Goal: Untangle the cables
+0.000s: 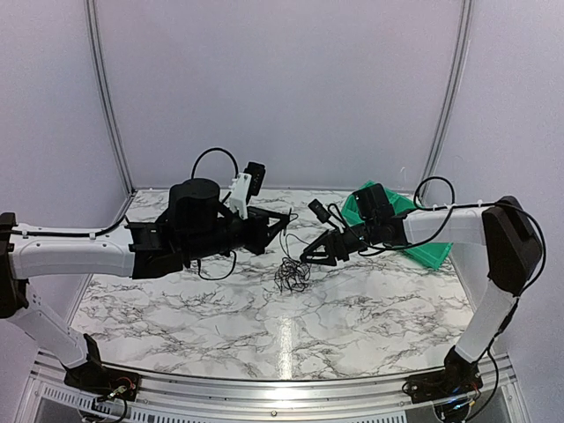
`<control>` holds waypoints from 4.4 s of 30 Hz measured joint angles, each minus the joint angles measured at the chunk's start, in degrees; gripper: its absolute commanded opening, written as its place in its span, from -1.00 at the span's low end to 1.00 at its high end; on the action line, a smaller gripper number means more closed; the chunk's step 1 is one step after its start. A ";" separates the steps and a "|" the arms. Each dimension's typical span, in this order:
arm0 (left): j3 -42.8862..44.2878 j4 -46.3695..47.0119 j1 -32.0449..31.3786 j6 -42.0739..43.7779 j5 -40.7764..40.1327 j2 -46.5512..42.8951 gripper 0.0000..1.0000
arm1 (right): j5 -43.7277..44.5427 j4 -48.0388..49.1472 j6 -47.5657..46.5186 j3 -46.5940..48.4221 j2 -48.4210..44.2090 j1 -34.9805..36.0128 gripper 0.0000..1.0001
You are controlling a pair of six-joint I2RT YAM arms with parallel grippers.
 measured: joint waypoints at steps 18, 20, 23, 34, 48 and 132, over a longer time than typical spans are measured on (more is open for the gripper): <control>-2.01 1.01 0.00 -0.20 0.31 0.90 -1.00 | -8.31 10.93 5.38 -4.55 -3.41 -4.98 -1.00; -2.75 1.20 0.00 -0.20 0.13 0.90 -1.00 | -9.75 13.03 6.73 -5.29 -4.31 -6.12 -1.00; -3.76 1.42 0.00 -0.20 -1.01 0.90 -1.00 | -11.87 16.24 8.35 -6.45 -5.75 -7.82 -1.00; -10.67 2.47 2.60 -2.78 -12.00 1.73 -0.67 | -18.21 20.24 8.92 -7.98 -13.84 -8.85 -1.00; -17.75 2.56 11.43 -9.29 -20.00 1.97 -0.54 | -22.03 19.89 6.38 -8.68 -16.85 -8.90 -1.00; -13.25 36.98 5.77 -7.43 4.72 13.90 -0.91 | -23.98 17.81 35.65 13.88 -19.34 -17.33 -1.00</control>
